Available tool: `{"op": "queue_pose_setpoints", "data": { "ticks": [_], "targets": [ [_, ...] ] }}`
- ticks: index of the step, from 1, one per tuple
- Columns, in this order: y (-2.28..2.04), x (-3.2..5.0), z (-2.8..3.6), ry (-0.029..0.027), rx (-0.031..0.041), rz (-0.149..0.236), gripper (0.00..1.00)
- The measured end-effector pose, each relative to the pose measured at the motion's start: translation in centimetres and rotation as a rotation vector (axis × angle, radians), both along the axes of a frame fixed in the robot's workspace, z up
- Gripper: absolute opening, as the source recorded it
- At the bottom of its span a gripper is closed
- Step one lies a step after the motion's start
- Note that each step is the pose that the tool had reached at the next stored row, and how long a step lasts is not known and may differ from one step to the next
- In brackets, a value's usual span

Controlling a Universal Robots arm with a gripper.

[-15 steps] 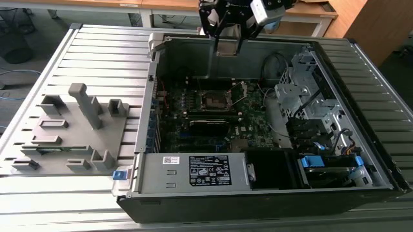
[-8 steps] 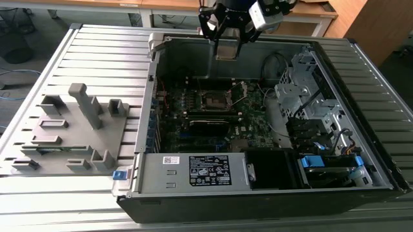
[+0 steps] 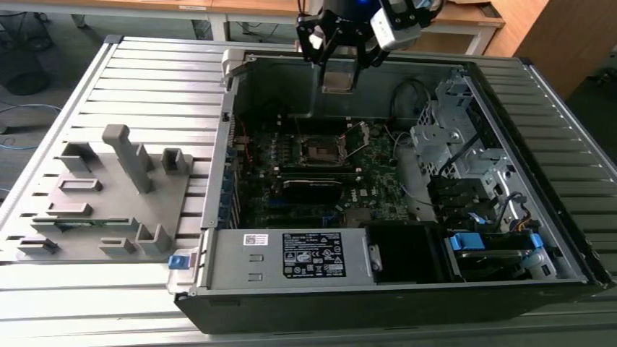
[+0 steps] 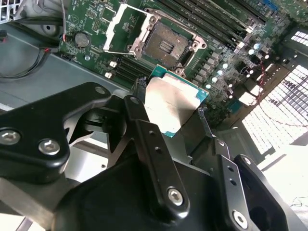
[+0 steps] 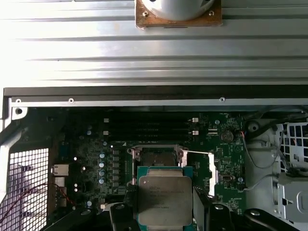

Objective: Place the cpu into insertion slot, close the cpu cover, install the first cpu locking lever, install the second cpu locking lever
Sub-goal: 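Place the cpu into insertion slot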

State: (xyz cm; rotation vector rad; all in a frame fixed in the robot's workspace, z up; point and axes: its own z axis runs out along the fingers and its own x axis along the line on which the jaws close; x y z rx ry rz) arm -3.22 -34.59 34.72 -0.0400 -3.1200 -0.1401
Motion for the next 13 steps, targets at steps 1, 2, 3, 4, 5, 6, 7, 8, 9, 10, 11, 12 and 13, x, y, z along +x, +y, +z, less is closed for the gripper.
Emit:
{"op": "queue_pose_setpoints", "data": {
  "ticks": [1, 2, 3, 4, 5, 6, 7, 8, 9, 10, 11, 12, 13],
  "targets": [
    [0.00, 0.00, -0.05, 0.0000, -0.0001, 0.000, 0.54],
    [0.00, 0.00, -0.06, 0.0001, -0.0002, 0.000, 0.54],
    [0.00, 0.00, -0.06, 0.0001, -0.0003, 0.000, 0.54],
    [0.00, 0.00, -0.06, 0.0001, -0.0002, 0.000, 0.54],
    [0.00, 0.00, -0.06, 0.0000, -0.0002, 0.000, 0.54],
    [0.00, 0.00, -0.07, 0.0000, -0.0001, 0.000, 0.54],
    [0.00, 0.00, -0.07, 0.0000, -0.0001, 0.000, 0.54],
    [0.00, 0.00, -0.07, 0.0000, -0.0001, 0.000, 0.54],
    [0.00, 0.00, -0.09, 0.0000, -0.0001, 0.000, 0.54],
    [0.00, 0.00, -0.16, -0.0002, 0.0003, 0.000, 0.54],
    [0.00, 0.00, -0.24, -0.0002, 0.0003, 0.000, 0.54],
    [0.00, 0.00, -0.33, -0.0001, 0.0001, 0.000, 0.54],
    [0.00, 0.00, -0.43, 0.0000, 0.0000, 0.000, 0.54]
  ]
}}
